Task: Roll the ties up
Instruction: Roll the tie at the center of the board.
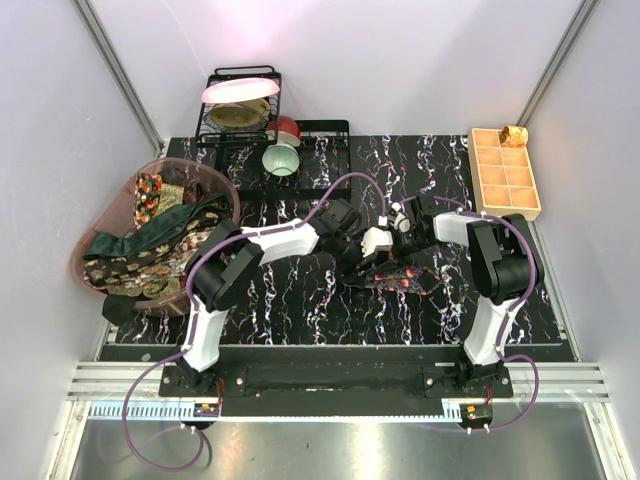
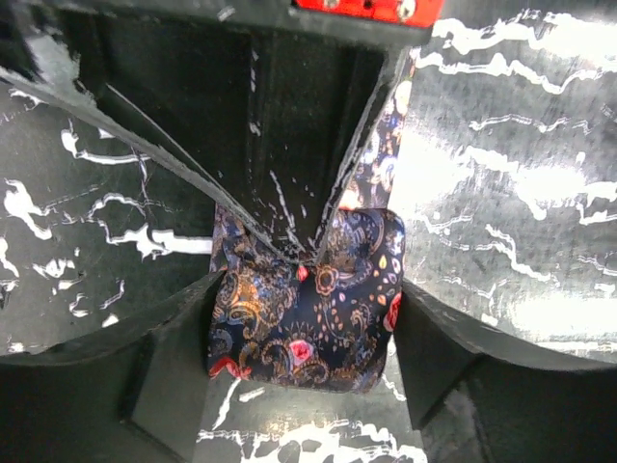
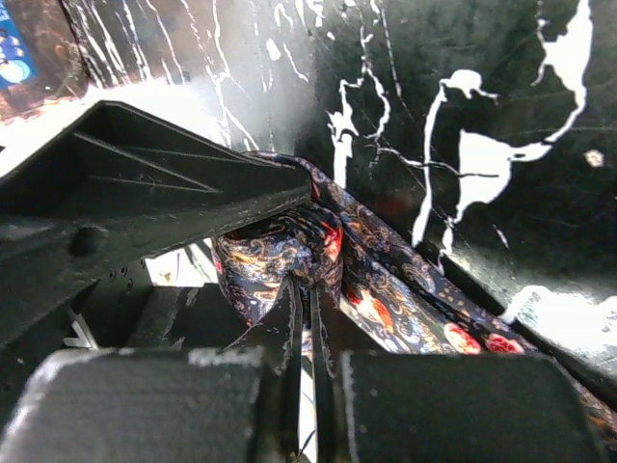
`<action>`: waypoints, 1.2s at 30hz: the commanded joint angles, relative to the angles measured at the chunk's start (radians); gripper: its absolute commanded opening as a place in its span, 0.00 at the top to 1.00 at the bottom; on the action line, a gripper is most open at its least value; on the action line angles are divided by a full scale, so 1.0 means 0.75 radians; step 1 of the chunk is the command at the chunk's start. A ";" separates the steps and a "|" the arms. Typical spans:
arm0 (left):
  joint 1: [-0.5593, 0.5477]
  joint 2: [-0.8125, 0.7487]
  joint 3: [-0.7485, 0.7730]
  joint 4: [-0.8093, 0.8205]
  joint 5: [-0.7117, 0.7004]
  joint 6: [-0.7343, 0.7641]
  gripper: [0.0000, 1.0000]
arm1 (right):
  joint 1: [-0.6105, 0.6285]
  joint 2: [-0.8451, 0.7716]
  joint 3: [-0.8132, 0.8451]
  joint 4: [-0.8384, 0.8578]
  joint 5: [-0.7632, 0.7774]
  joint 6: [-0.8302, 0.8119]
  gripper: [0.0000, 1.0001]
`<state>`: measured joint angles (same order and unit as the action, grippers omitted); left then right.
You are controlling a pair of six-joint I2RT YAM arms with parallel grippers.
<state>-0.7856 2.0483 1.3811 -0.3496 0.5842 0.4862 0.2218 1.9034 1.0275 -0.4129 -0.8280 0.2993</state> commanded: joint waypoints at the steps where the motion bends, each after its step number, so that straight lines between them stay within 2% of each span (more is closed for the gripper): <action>1: 0.004 -0.042 -0.089 0.174 0.127 -0.082 0.25 | 0.017 0.039 -0.022 -0.096 0.308 -0.117 1.00; 4: 0.006 -0.023 -0.105 0.223 0.156 -0.094 0.24 | 0.019 0.047 -0.010 -0.110 0.333 -0.119 1.00; 8: 0.008 0.007 -0.097 0.227 0.172 -0.067 0.30 | 0.025 0.084 0.015 -0.143 0.355 -0.123 1.00; 13: -0.002 0.036 -0.070 0.133 0.105 0.026 0.53 | 0.025 0.086 0.017 -0.139 0.329 -0.127 1.00; 17: -0.036 0.016 -0.095 0.053 -0.085 0.094 0.60 | 0.027 0.066 0.029 -0.130 0.270 -0.127 1.00; 22: -0.059 -0.005 -0.095 -0.057 -0.285 0.094 0.61 | -0.030 0.027 0.123 -0.202 0.133 -0.123 0.71; 24: -0.063 -0.005 -0.093 -0.090 -0.323 0.096 0.61 | -0.067 -0.022 0.131 -0.224 0.067 -0.119 0.57; 28: -0.081 0.018 -0.052 -0.174 -0.409 0.102 0.60 | -0.101 -0.092 0.107 -0.269 -0.006 -0.176 0.50; 31: -0.096 0.048 -0.003 -0.239 -0.431 0.127 0.60 | -0.099 -0.112 0.064 -0.255 -0.086 -0.156 0.50; 36: -0.102 0.102 0.085 -0.319 -0.439 0.137 0.58 | -0.073 -0.086 0.013 -0.110 -0.160 -0.074 0.49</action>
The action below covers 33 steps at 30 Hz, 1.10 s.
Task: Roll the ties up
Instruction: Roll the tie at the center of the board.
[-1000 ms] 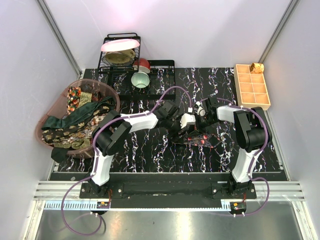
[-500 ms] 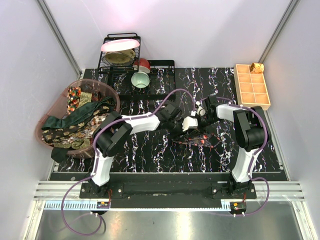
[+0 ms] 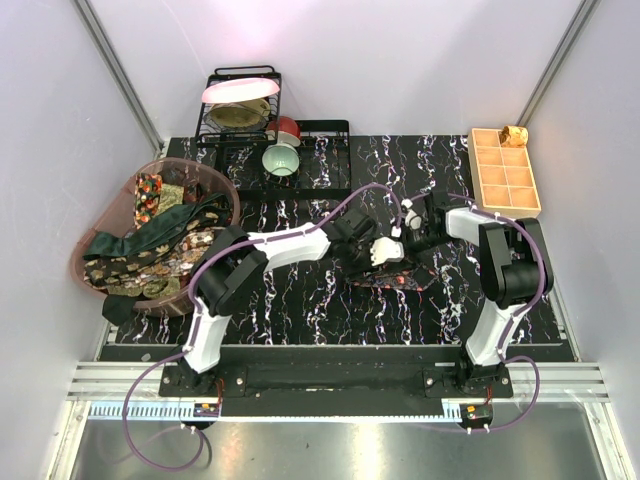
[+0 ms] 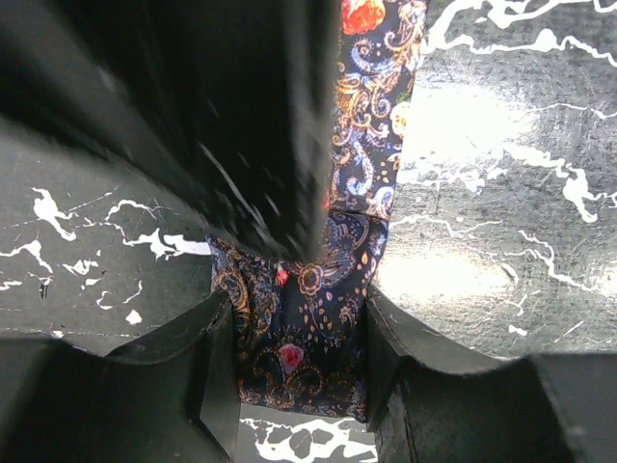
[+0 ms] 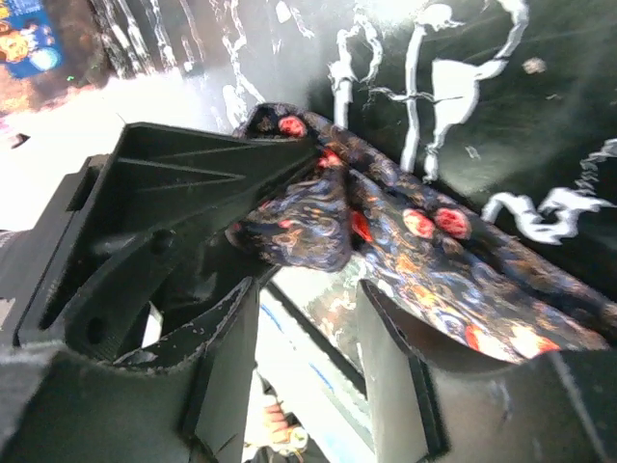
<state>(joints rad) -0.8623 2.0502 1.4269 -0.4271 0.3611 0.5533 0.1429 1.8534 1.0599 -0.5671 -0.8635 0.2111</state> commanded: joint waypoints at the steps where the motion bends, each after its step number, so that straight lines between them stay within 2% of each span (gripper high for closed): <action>1: 0.000 0.111 0.036 -0.230 -0.136 0.050 0.57 | 0.037 -0.009 -0.035 0.116 -0.131 0.052 0.49; 8: -0.002 0.120 0.079 -0.292 -0.081 0.041 0.54 | 0.108 0.004 -0.086 0.288 -0.139 0.134 0.48; 15: -0.002 0.111 0.077 -0.314 0.003 0.068 0.55 | 0.116 0.000 -0.078 0.251 0.045 0.074 0.49; 24: 0.000 0.120 0.094 -0.326 0.054 0.072 0.55 | 0.157 0.028 -0.078 0.245 0.078 0.066 0.52; 27: 0.002 0.128 0.106 -0.331 0.069 0.062 0.55 | 0.169 0.055 -0.065 0.253 0.057 0.074 0.68; 29: 0.008 0.132 0.114 -0.333 0.079 0.044 0.55 | 0.169 0.071 -0.059 0.247 0.055 0.072 0.91; 30: 0.011 0.134 0.118 -0.335 0.083 0.037 0.55 | 0.169 0.073 -0.057 0.245 0.051 0.068 0.98; 33: 0.023 0.138 0.118 -0.331 0.099 0.013 0.52 | 0.167 0.069 -0.053 0.210 0.069 0.048 1.00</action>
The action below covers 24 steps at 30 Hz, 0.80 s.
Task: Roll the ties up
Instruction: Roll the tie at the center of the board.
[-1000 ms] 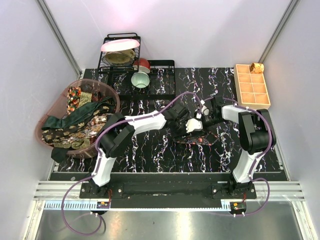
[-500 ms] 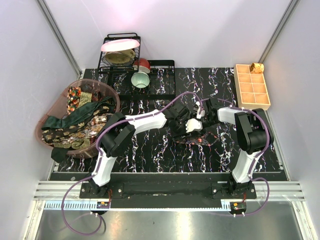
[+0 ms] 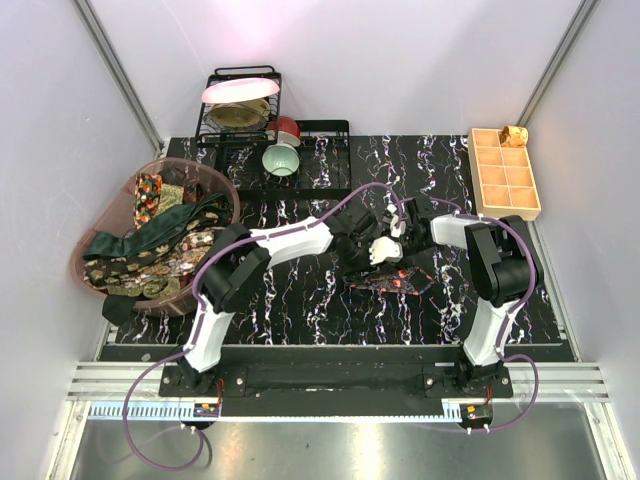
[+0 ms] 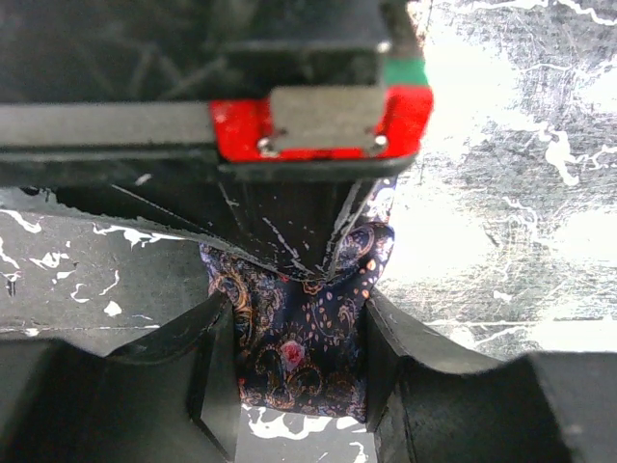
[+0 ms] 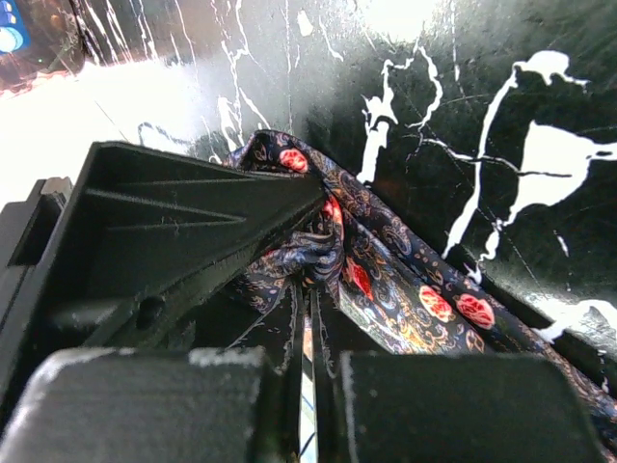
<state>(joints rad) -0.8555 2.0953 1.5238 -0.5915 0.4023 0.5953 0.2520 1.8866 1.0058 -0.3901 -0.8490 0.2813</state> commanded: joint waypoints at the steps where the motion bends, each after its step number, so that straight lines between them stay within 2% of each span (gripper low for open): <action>1: 0.020 0.076 -0.017 -0.109 0.049 -0.057 0.51 | 0.022 0.019 0.017 -0.040 0.064 -0.056 1.00; 6: 0.089 -0.040 -0.129 0.081 0.165 -0.149 0.37 | 0.022 0.049 0.029 -0.095 0.152 -0.089 1.00; 7: 0.097 -0.067 -0.190 0.121 0.185 -0.154 0.31 | 0.022 0.055 0.033 -0.110 0.164 -0.095 1.00; 10: 0.132 -0.171 -0.291 0.368 0.233 -0.196 0.23 | 0.022 0.070 0.042 -0.136 0.218 -0.113 1.00; 12: 0.157 -0.210 -0.352 0.424 0.324 -0.201 0.21 | 0.022 0.092 0.052 -0.161 0.259 -0.130 1.00; 16: 0.163 -0.290 -0.493 0.675 0.396 -0.209 0.12 | 0.022 0.107 0.076 -0.206 0.316 -0.138 1.00; 17: 0.163 -0.296 -0.538 0.723 0.390 -0.221 0.06 | 0.022 0.111 0.082 -0.210 0.334 -0.140 1.00; 21: 0.163 -0.286 -0.588 0.862 0.347 -0.311 0.02 | 0.022 0.139 0.103 -0.224 0.353 -0.140 1.00; 24: 0.163 -0.266 -0.618 0.944 0.343 -0.327 0.03 | 0.022 0.150 0.107 -0.237 0.347 -0.142 1.00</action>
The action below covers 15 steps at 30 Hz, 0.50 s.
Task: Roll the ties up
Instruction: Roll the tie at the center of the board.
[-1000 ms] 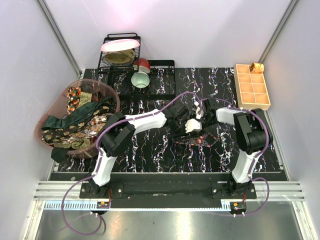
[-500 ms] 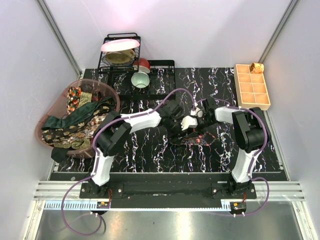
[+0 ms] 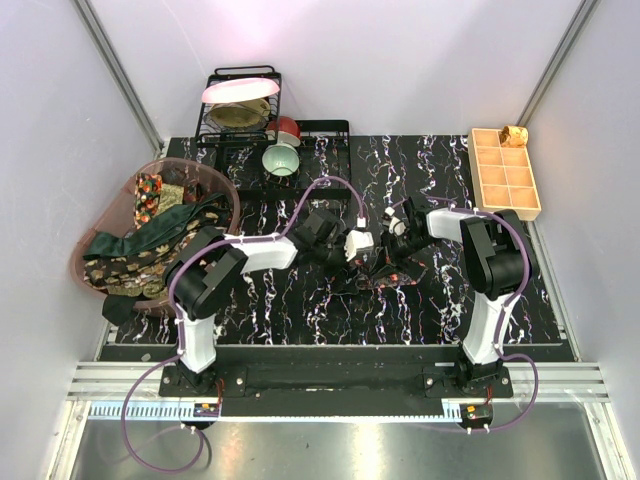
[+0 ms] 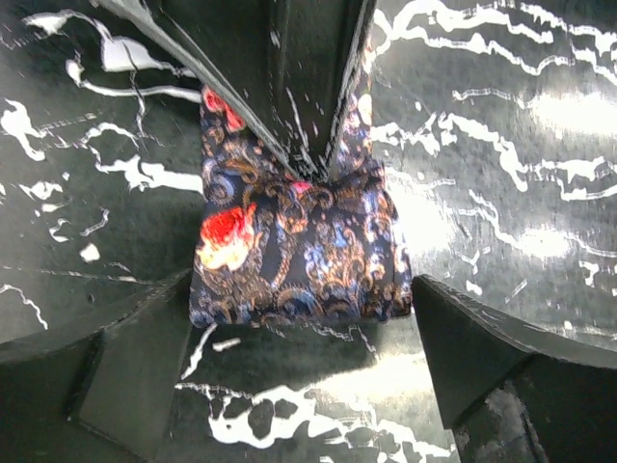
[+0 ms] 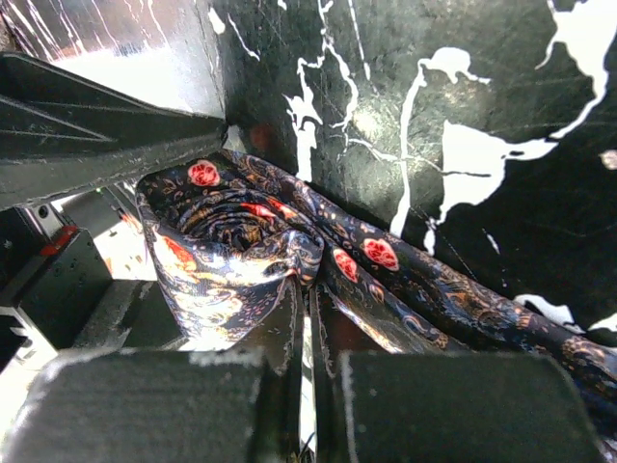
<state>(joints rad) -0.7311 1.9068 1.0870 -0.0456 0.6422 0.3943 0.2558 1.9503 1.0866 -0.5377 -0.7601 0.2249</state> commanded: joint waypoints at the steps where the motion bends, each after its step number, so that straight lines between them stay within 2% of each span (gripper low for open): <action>1: -0.003 0.002 -0.034 0.234 0.035 -0.057 0.04 | 0.017 0.067 -0.003 -0.036 0.228 -0.071 1.00; 9: -0.017 0.080 0.042 0.212 0.078 -0.018 0.21 | 0.017 0.087 -0.003 -0.038 0.202 -0.069 1.00; 15: -0.068 0.106 0.103 0.002 -0.052 0.072 0.49 | 0.017 0.063 0.005 -0.038 0.134 -0.065 1.00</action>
<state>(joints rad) -0.7578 1.9648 1.1168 0.0376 0.6621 0.3954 0.2554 1.9648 1.0996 -0.5560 -0.7658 0.2203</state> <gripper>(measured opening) 0.578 0.017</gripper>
